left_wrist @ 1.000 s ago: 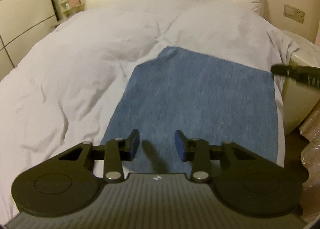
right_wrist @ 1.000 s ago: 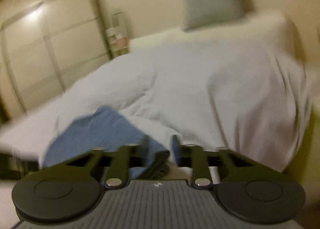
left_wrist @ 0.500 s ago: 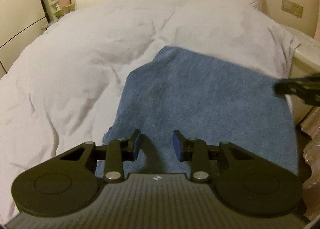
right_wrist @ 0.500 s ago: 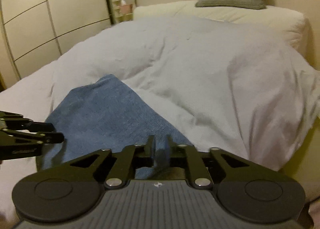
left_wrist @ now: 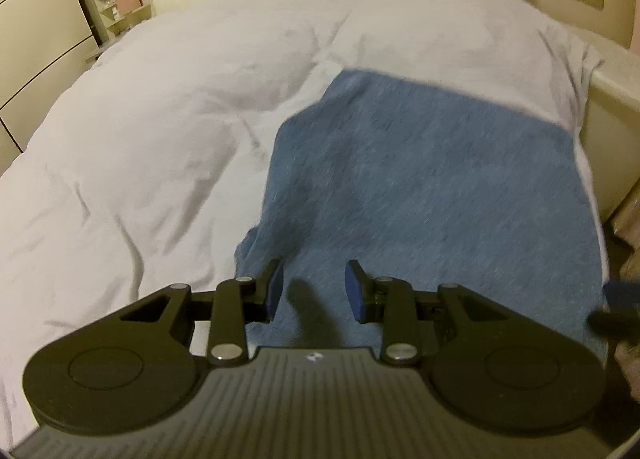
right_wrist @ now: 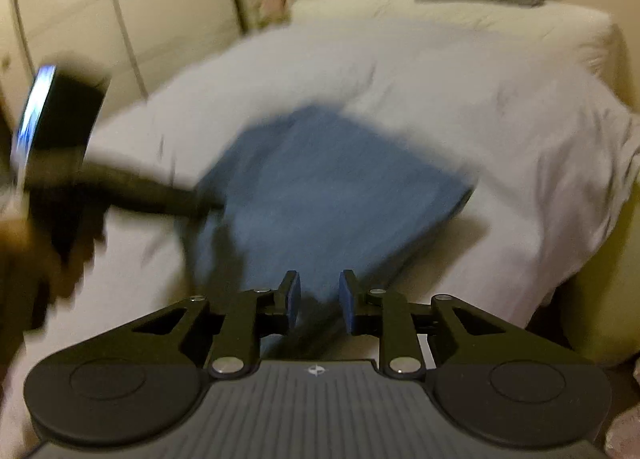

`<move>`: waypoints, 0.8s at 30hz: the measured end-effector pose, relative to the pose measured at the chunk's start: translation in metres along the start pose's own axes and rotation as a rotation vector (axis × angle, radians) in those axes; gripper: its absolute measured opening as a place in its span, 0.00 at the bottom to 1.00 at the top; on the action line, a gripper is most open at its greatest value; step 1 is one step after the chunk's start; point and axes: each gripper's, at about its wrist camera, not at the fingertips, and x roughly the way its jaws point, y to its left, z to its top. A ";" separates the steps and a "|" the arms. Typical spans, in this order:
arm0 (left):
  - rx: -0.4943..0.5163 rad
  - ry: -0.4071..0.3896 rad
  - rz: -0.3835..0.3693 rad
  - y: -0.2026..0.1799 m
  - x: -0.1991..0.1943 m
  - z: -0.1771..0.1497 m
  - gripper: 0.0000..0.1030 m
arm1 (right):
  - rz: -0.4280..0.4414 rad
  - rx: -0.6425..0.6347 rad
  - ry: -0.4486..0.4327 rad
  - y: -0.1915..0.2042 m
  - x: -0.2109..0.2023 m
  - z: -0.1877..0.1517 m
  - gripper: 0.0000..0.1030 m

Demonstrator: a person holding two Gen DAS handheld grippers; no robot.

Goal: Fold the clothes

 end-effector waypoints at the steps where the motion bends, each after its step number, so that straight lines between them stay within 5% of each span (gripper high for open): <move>1: 0.008 0.004 -0.011 0.001 0.002 -0.002 0.29 | -0.039 -0.014 0.014 0.005 0.008 -0.008 0.25; 5: 0.081 0.001 -0.040 0.004 0.002 -0.005 0.29 | -0.098 0.052 0.061 0.002 0.012 -0.013 0.25; 11: 0.198 -0.072 -0.111 0.017 -0.003 0.023 0.29 | -0.166 0.160 -0.097 -0.001 -0.024 0.017 0.32; 15: 0.258 -0.100 -0.177 0.026 0.022 0.043 0.29 | -0.197 0.179 -0.070 0.005 0.003 0.024 0.31; 19: 0.286 -0.043 -0.204 0.026 0.062 0.052 0.31 | -0.231 0.228 0.039 -0.005 0.045 0.019 0.32; 24: 0.303 -0.115 -0.204 0.029 0.066 0.065 0.29 | -0.288 0.284 -0.054 -0.025 0.034 0.049 0.33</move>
